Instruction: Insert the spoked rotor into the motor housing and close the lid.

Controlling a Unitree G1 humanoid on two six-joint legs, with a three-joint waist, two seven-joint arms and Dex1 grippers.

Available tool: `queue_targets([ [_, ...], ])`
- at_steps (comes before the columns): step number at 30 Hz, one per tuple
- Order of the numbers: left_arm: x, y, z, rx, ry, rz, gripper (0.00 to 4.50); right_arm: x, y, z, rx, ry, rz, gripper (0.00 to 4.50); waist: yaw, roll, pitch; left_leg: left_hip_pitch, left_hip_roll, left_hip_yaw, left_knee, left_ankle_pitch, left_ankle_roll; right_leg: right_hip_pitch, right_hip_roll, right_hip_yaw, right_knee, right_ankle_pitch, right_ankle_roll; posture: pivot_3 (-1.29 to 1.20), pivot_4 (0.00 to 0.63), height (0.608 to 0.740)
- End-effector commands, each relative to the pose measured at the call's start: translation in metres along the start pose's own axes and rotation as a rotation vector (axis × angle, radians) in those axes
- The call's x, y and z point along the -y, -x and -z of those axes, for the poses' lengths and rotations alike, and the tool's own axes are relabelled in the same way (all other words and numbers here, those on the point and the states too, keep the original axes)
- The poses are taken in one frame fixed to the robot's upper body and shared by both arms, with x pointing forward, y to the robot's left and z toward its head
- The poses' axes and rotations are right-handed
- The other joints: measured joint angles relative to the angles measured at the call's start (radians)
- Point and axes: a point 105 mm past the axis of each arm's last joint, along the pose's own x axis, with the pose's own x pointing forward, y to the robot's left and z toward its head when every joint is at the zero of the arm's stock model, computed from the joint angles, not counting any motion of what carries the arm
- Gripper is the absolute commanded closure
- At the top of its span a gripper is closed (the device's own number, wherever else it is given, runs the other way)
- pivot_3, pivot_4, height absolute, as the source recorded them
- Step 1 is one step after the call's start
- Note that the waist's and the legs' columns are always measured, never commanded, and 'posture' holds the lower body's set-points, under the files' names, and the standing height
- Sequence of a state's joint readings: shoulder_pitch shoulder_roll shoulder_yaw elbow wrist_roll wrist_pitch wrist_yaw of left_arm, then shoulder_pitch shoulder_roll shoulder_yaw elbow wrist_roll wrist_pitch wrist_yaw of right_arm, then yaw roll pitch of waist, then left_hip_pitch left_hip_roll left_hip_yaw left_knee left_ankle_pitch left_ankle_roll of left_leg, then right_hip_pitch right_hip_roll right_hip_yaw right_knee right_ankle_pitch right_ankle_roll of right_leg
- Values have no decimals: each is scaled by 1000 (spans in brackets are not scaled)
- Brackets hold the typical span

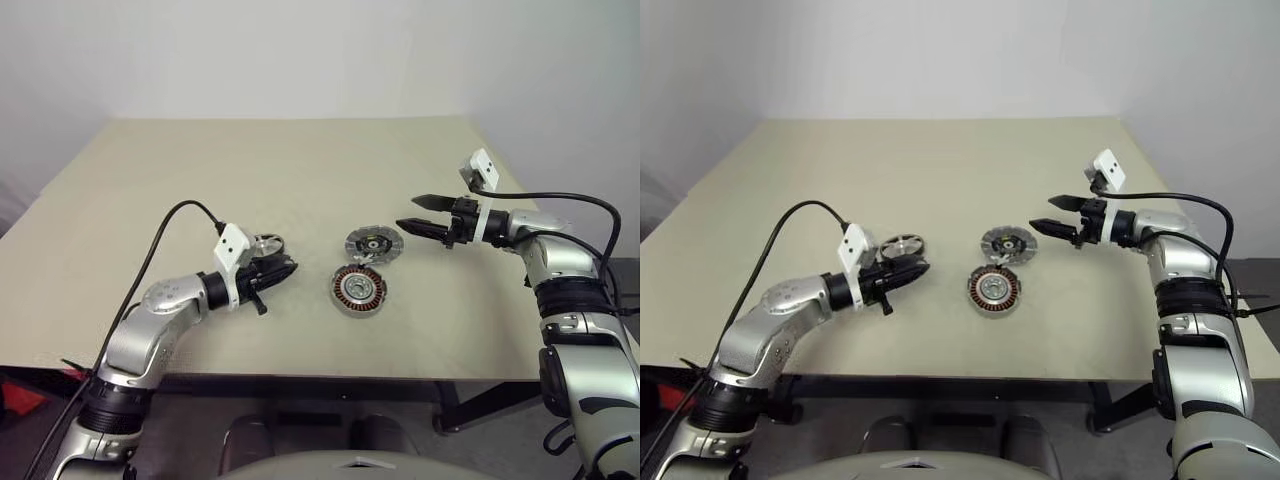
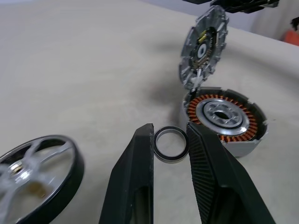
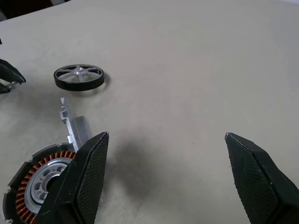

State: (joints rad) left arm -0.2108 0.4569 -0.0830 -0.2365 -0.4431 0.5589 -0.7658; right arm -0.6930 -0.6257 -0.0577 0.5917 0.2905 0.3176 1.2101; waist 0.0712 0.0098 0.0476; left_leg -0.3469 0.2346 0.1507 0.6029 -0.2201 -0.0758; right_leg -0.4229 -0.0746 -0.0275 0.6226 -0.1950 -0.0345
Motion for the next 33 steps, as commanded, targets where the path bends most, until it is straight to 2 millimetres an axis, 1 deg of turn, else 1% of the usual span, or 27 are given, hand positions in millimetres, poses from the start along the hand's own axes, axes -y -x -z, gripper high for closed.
queue_targets([
  [1,2,-5,-4,-10,-2,60,3780,-1,1,-16,58,50,7,0,0,0,0,0,0,0,0,0,0,0,0,0,0,0,0,0,0,740],
  [6,0,-17,-3,-20,43,115,3780,0,0,-15,73,50,20,0,2,0,0,0,0,0,0,0,0,0,0,0,0,0,0,0,0,740],
  [10,-3,-22,-4,-28,50,138,3780,0,-1,-15,85,51,29,0,3,0,0,0,0,0,0,0,0,0,0,0,0,0,0,0,0,740],
  [24,16,-42,-13,-29,77,273,3780,1,-1,-15,97,56,35,0,6,0,0,0,0,0,0,0,0,0,0,0,0,0,0,0,0,740],
  [27,17,-48,-12,-40,67,286,3780,0,-1,-15,100,55,36,0,6,0,0,-1,0,0,0,0,0,0,0,0,0,0,0,0,0,740],
  [33,22,-67,-14,-47,39,315,3780,0,-1,-14,105,54,40,0,8,0,0,-1,-1,0,0,0,0,0,-1,0,-1,0,0,0,0,740],
])
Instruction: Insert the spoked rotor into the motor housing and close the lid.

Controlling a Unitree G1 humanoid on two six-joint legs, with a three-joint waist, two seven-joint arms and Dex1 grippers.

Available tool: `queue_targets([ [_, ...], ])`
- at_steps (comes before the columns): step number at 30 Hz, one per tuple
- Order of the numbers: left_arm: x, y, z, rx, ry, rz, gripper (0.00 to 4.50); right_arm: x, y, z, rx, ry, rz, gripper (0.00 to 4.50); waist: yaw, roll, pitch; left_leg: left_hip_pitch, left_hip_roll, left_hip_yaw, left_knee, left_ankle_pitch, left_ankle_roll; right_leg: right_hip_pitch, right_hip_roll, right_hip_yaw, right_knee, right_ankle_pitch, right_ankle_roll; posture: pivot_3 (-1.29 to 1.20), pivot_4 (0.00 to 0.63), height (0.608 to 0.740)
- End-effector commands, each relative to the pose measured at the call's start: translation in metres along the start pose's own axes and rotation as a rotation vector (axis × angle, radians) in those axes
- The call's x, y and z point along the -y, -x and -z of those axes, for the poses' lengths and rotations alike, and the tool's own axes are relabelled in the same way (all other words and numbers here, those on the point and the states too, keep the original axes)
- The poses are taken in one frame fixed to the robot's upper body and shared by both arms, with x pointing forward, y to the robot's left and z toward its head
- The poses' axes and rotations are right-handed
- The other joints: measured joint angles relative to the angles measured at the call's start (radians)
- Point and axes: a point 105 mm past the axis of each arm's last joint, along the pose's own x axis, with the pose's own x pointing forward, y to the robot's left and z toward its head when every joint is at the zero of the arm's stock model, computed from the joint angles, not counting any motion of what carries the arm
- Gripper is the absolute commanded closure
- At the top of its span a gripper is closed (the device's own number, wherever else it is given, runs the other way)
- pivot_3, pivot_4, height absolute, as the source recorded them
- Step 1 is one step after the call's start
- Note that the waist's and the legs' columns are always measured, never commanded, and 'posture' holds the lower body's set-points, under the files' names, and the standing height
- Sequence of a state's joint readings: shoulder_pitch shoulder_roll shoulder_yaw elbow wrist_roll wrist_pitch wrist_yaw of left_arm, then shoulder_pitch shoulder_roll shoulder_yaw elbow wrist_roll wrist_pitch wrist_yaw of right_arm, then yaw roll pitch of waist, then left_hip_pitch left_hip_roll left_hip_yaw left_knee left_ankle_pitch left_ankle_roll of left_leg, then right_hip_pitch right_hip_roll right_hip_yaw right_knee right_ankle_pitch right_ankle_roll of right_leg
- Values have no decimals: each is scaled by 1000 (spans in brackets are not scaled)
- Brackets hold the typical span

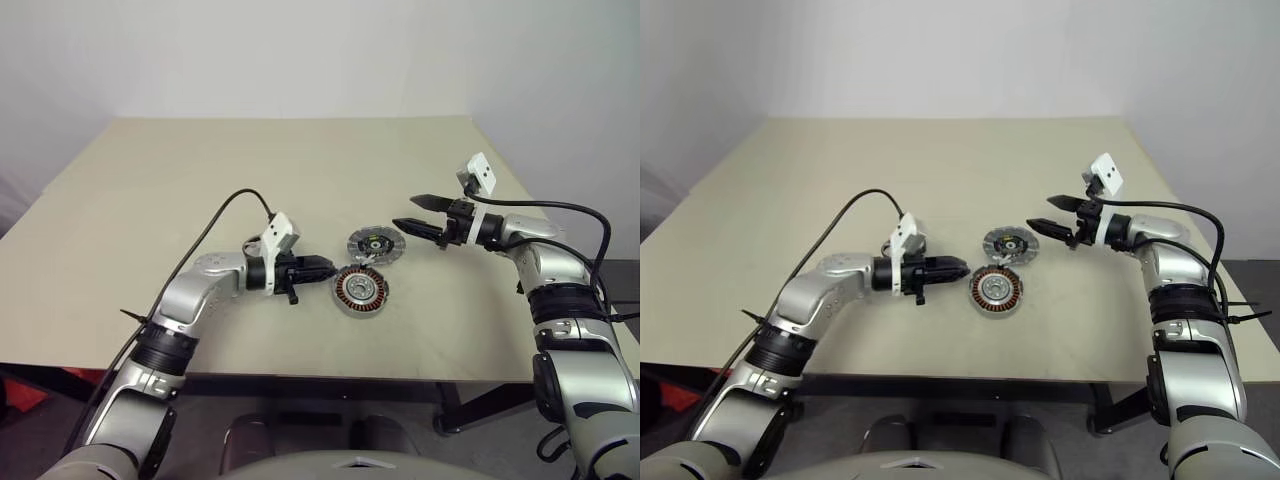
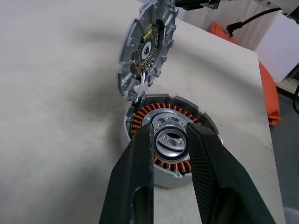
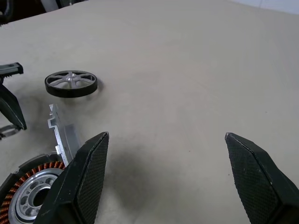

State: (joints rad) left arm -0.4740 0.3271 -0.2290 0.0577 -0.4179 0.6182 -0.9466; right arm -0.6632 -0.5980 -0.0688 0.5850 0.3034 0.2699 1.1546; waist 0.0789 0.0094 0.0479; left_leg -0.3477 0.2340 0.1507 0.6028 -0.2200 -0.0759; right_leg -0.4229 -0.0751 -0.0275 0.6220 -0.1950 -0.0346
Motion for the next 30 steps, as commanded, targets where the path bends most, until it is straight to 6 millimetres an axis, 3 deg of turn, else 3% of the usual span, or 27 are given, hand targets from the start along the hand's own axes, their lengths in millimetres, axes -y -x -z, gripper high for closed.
queue_targets([
  [1,0,-10,-12,10,-65,22,3780,0,2,-19,68,45,0,0,1,0,0,0,0,0,0,0,0,0,0,0,0,0,0,0,0,740],
  [12,10,-26,-8,-22,-76,94,3780,0,2,-19,74,46,4,0,1,0,0,0,0,0,0,0,0,0,0,0,-1,0,0,0,0,740],
  [30,6,-36,-3,-59,-64,100,3780,-1,4,-17,72,34,-1,0,2,-1,1,-1,0,0,-1,0,0,0,0,0,-2,0,0,0,0,740],
])
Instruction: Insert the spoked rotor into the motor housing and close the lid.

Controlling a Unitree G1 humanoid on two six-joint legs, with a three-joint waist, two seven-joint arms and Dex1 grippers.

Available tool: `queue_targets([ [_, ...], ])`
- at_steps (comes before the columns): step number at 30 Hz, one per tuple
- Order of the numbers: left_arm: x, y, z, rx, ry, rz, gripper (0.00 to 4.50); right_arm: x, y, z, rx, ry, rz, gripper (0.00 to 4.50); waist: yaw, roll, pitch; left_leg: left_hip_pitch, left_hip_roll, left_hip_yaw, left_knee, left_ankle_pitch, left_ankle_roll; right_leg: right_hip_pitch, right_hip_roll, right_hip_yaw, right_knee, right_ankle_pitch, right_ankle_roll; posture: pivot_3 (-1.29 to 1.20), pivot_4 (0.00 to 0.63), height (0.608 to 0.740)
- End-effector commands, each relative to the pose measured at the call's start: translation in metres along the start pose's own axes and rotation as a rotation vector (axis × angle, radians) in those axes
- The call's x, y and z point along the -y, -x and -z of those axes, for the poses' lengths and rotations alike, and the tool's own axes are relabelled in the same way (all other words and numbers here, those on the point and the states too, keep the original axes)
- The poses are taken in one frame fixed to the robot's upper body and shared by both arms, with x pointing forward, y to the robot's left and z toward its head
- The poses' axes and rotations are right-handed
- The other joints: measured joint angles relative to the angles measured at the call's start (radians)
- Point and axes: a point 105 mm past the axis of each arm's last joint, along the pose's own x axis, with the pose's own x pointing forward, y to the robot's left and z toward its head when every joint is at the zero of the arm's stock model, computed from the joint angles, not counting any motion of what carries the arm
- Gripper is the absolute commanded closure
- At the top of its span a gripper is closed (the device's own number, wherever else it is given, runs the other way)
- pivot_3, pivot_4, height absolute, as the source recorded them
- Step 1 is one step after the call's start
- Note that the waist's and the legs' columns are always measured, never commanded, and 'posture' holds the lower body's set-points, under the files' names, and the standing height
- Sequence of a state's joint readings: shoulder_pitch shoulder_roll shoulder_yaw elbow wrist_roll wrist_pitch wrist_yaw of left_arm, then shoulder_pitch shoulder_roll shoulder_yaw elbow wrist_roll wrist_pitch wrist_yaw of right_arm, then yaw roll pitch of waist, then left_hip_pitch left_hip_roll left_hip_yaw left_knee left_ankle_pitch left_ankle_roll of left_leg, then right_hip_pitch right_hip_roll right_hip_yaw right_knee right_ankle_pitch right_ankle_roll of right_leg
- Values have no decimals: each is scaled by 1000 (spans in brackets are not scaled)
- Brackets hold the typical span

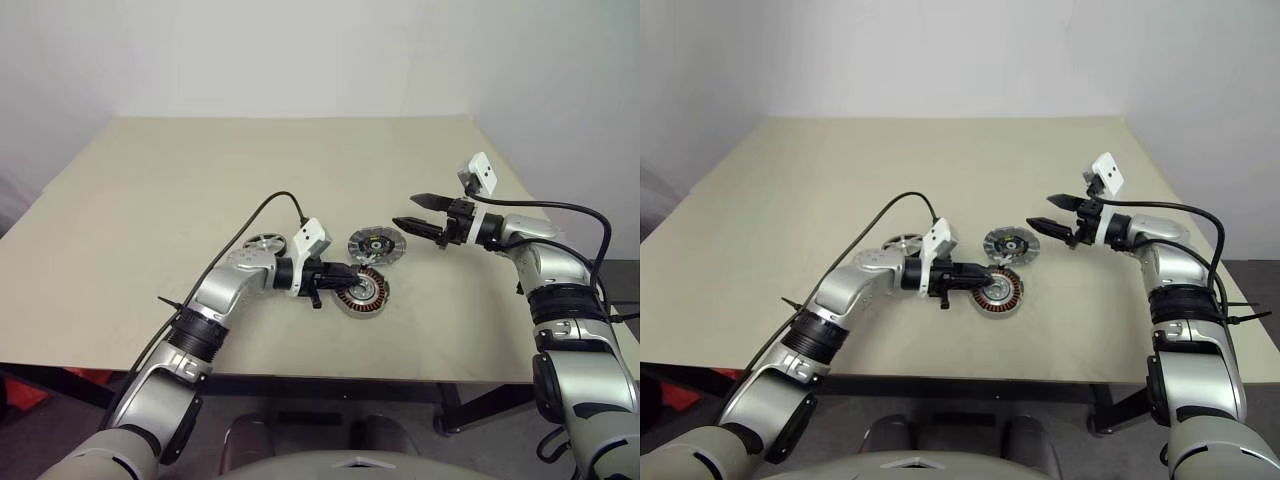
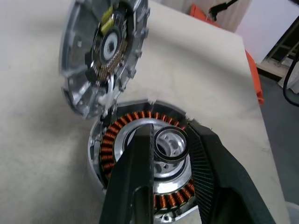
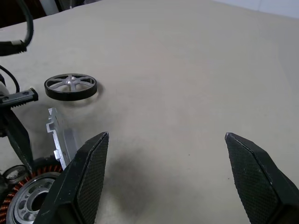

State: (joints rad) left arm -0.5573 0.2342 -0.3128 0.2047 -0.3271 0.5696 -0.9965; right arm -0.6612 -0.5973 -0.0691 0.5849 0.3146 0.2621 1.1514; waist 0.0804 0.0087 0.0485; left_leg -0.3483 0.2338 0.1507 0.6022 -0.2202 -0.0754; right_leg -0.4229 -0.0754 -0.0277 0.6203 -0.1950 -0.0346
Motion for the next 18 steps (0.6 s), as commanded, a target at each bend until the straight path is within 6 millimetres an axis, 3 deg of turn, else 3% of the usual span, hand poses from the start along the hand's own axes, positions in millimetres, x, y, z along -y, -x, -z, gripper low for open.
queue_targets([
  [1,-1,-2,-11,8,-46,11,3780,-1,4,-15,58,32,-3,0,1,0,0,0,0,0,0,0,0,0,0,0,0,0,0,0,0,740],
  [18,-2,-5,-11,-4,-21,45,3780,-18,20,-7,52,-17,-55,0,15,0,0,0,0,0,-2,0,0,0,0,0,-2,0,0,0,0,740],
])
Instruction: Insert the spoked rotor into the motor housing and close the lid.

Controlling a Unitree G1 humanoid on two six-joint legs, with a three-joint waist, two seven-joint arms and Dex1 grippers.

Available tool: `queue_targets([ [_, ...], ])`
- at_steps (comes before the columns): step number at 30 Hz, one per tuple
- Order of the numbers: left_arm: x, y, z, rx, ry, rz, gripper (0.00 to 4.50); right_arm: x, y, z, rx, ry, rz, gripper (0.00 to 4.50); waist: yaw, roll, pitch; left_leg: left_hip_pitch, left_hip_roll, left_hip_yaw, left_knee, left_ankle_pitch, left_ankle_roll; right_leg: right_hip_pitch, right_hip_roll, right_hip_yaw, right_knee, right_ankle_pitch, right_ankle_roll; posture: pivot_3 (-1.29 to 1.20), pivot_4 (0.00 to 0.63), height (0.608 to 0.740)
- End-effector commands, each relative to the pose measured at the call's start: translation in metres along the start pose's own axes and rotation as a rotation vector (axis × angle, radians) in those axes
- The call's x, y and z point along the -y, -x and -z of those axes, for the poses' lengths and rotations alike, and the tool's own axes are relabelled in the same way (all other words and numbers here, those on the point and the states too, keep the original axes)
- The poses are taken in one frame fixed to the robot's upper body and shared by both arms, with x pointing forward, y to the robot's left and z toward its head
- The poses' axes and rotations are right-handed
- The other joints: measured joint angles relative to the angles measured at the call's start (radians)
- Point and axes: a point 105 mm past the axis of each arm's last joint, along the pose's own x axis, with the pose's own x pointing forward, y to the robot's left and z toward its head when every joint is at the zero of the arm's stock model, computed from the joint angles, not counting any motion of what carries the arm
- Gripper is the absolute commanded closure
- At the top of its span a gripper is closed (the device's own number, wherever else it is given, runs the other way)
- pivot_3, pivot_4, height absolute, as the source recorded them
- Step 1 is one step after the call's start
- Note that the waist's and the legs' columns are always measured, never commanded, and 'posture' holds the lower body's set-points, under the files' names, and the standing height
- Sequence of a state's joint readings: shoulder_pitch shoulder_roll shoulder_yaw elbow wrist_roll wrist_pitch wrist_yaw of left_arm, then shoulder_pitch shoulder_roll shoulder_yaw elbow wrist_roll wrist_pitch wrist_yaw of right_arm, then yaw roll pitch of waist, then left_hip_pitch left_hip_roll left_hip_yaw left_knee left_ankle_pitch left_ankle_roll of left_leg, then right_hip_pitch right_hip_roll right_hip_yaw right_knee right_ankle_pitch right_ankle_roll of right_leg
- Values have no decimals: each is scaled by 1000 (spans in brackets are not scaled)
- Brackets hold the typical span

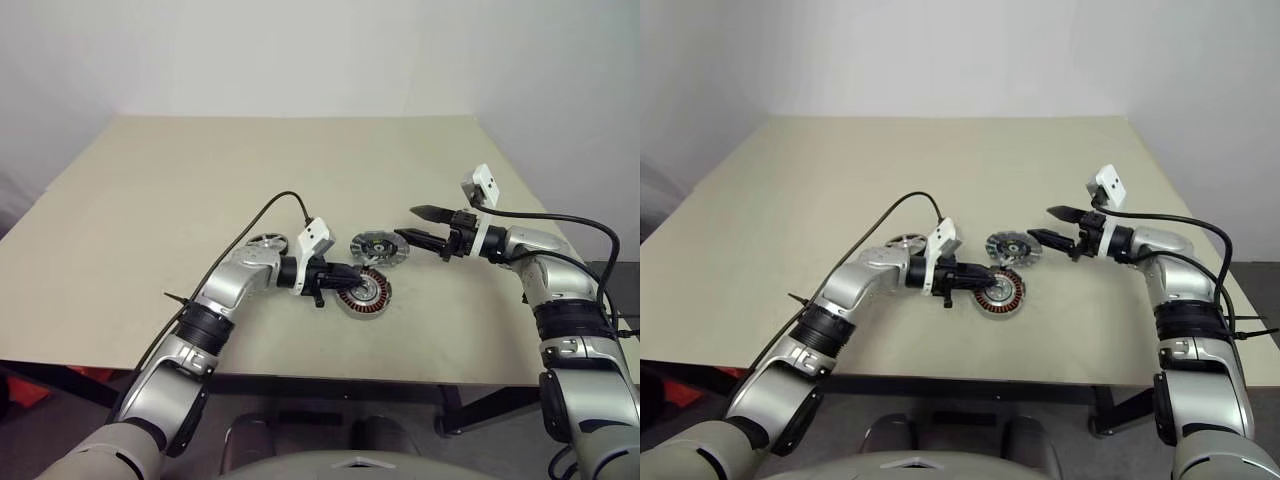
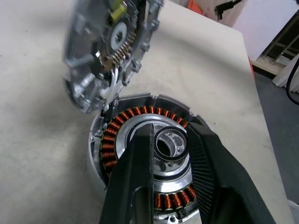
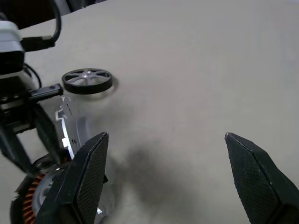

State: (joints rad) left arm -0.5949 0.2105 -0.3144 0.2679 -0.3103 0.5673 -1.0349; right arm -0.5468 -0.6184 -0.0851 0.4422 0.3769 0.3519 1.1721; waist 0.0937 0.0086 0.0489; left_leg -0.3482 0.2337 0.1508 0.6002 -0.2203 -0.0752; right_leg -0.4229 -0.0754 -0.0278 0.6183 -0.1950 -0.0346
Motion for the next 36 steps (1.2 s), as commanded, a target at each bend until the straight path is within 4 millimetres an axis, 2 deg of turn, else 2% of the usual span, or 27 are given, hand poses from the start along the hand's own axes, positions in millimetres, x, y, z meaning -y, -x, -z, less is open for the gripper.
queue_targets([
  [1,-1,2,-10,8,-35,11,3780,-4,10,-19,54,42,-10,0,3,0,0,0,0,0,0,0,0,0,0,0,0,0,0,0,0,740],
  [7,1,0,-11,6,-34,25,3780,-1,14,-17,44,38,28,0,2,0,0,0,0,0,-1,0,0,0,0,0,-1,0,0,0,0,740],
  [16,4,-9,-11,-1,-37,51,3780,1,10,-23,52,52,33,0,2,0,0,0,-1,0,-2,0,0,0,0,0,-2,0,0,0,0,740],
  [23,5,-7,-9,-16,-78,65,3780,2,9,-24,58,58,39,0,2,0,0,0,-1,0,-2,0,0,0,0,0,-3,0,0,0,0,740],
  [25,5,-7,-9,-16,-85,65,3055,2,8,-24,59,60,44,0,2,0,0,0,-1,0,-2,0,0,0,-1,0,-3,0,0,0,0,740],
  [28,-1,-6,-13,4,-67,22,2219,2,7,-25,59,61,44,0,2,0,0,0,-1,0,-3,0,0,0,0,0,-3,0,0,0,0,740],
  [36,-6,1,-24,69,-47,-16,2219,2,3,-27,67,64,39,0,2,0,0,0,-1,0,-3,0,0,0,0,0,-3,0,0,0,0,740],
])
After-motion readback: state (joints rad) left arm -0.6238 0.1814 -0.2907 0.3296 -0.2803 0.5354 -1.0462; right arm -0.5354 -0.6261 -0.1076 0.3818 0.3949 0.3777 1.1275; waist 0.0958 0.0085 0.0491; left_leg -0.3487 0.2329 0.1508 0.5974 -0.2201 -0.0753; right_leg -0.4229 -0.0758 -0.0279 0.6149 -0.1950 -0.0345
